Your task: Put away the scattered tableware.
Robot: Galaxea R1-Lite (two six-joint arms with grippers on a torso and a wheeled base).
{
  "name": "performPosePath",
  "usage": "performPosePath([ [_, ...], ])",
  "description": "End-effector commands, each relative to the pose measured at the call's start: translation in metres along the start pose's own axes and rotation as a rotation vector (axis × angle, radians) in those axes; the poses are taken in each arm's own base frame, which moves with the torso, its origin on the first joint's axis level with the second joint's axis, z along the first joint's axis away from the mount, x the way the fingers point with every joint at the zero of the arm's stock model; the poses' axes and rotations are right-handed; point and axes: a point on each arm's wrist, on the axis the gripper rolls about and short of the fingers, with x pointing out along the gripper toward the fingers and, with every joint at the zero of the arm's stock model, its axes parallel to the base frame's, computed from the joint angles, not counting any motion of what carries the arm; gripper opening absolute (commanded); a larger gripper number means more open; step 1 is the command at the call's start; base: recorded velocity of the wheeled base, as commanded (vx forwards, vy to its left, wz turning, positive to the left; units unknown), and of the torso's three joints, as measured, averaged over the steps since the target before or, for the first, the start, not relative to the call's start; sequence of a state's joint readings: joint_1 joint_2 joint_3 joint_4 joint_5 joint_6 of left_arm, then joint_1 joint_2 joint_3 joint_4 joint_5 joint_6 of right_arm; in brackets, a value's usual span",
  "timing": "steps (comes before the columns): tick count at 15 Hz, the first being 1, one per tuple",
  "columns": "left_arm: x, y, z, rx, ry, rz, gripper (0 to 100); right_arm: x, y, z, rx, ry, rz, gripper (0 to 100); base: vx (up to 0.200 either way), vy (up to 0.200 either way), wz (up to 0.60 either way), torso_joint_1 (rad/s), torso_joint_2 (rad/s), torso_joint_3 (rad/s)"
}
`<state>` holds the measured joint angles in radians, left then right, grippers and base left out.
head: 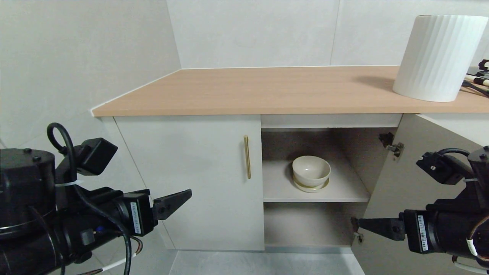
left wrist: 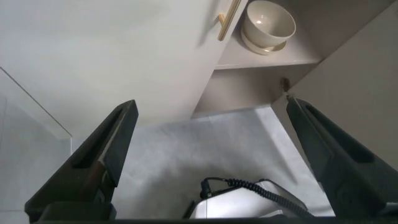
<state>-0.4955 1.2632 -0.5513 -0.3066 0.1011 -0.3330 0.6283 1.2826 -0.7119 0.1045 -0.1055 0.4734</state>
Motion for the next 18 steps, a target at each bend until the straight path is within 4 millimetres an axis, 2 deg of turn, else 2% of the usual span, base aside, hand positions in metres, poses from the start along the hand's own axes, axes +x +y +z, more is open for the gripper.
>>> performPosePath([
  [1, 0.0028, -0.0001, -0.0014, 0.0, 0.012, 0.001, 100, 0.0009, 0.0001, -0.0008, -0.001, 0.006, -0.001, 100, -0.2, 0.0, 0.0, 0.007, 0.0, -0.002],
  [17, 0.0068, -0.0012, -0.005, 0.006, 0.035, -0.001, 100, 0.0038, -0.0022, -0.0061, -0.028, 0.051, -0.024, 100, -0.2, 0.0, 0.0, 0.001, 0.0, 0.003],
  [18, 0.0068, -0.0012, -0.005, 0.006, 0.035, -0.001, 100, 0.0038, -0.0022, -0.0061, -0.028, 0.051, -0.024, 100, 0.0, 0.0, 0.0, 0.0, 0.0, 0.0],
])
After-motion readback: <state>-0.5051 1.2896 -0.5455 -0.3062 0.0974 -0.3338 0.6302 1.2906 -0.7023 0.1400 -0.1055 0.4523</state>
